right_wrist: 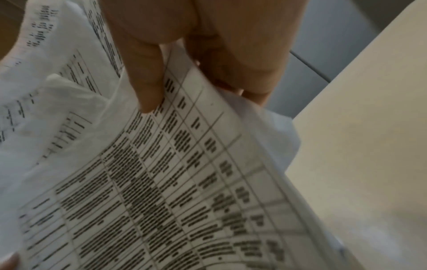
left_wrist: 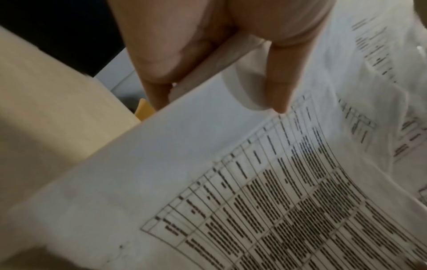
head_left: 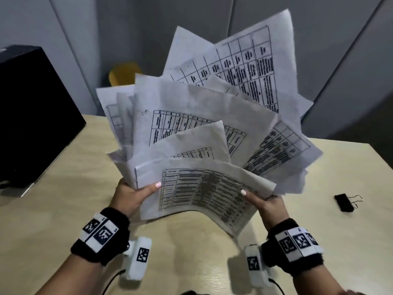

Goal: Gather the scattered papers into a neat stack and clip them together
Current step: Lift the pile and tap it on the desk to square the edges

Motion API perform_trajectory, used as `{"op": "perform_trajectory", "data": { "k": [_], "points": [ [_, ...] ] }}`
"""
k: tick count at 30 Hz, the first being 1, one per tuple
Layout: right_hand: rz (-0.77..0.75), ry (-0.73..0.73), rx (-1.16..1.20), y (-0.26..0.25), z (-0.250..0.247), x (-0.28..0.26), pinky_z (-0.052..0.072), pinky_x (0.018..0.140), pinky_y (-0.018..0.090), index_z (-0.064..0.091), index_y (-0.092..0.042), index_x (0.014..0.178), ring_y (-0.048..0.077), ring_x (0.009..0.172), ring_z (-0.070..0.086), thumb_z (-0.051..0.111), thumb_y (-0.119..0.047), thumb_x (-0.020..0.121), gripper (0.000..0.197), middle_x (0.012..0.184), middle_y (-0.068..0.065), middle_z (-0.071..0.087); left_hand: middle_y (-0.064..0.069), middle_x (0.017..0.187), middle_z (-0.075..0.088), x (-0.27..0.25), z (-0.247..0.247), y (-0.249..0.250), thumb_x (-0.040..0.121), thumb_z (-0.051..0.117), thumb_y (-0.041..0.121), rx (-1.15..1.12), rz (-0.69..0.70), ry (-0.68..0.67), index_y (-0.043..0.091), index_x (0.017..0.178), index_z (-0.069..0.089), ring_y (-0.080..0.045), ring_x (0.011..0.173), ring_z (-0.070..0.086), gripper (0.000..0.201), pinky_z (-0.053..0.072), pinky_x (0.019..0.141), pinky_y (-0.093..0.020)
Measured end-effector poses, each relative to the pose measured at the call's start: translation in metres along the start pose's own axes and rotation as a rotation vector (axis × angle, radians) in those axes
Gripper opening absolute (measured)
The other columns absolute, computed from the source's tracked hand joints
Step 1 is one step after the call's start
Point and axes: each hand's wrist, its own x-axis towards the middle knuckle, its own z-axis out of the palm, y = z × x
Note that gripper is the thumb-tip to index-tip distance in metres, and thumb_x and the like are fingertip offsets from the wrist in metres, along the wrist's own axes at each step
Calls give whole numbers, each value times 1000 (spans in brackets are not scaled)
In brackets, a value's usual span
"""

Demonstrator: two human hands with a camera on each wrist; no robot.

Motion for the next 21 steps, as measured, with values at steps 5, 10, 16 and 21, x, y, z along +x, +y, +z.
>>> {"op": "perform_trajectory", "data": {
  "k": [5,10,16,21],
  "points": [
    [-1,33,23,0,4,3,52,59,10,70,-15,74,0,62,65,68,11,72,26,61,-14,71,26,67,69,-3,13,4,75,68,-8,-24,92,76,14,87,68,6,70,67,25,55,74,-17],
    [-99,-45,2,-11,-12,6,46,62,2,65,-9,82,-14,66,62,73,7,59,29,63,-25,68,5,88,76,-1,-5,16,44,89,23,-140,154,-41,12,85,73,-11,83,71,45,56,76,-21],
    [-21,-48,60,0,-6,4,51,59,9,70,-14,75,-5,64,65,88,-36,42,44,66,-17,72,20,71,72,-6,6,10,55,80,15,-81,114,4,20,76,72,3,71,68,23,51,63,-10],
    [-108,-42,54,-10,-12,10,44,62,-1,74,-30,61,-18,66,60,77,1,55,32,63,-28,68,30,64,67,-5,7,20,68,75,-6,-42,240,62,21,83,64,12,68,65,33,48,64,-5]
  ]
}}
